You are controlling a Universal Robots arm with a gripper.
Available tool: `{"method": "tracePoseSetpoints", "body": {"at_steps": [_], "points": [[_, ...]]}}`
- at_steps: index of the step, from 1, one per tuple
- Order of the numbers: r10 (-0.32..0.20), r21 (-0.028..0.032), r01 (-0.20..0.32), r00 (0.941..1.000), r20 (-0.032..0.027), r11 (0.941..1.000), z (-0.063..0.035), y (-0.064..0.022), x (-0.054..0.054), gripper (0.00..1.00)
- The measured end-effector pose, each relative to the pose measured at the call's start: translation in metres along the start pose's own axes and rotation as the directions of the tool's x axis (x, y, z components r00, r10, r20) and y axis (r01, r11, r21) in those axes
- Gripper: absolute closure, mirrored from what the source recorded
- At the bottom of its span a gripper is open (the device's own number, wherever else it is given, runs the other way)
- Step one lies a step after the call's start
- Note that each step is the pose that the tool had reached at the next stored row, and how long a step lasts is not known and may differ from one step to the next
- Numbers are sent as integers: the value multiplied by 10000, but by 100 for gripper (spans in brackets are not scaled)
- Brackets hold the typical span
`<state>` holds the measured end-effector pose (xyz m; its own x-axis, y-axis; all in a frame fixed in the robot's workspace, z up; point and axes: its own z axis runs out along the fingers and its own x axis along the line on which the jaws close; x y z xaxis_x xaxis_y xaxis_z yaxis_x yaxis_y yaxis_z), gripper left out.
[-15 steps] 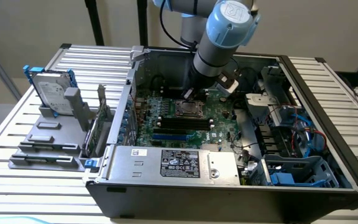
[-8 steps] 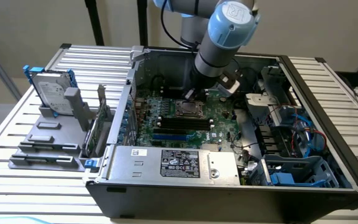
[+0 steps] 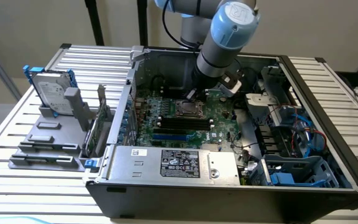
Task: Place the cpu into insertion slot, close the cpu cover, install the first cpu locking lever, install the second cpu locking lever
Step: 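Install the first cpu locking lever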
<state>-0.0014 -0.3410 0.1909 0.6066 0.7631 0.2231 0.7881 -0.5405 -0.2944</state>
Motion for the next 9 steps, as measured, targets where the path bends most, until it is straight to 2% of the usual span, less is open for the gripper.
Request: {"method": "tracePoseSetpoints", "body": {"at_steps": [5, 9], "points": [[-102, 118, 104, 9999, -102, 9999, -2, 3, 3, 89], [-133, 162, 135, 9998, -142, 9998, -35, 3, -2, 89]]}}
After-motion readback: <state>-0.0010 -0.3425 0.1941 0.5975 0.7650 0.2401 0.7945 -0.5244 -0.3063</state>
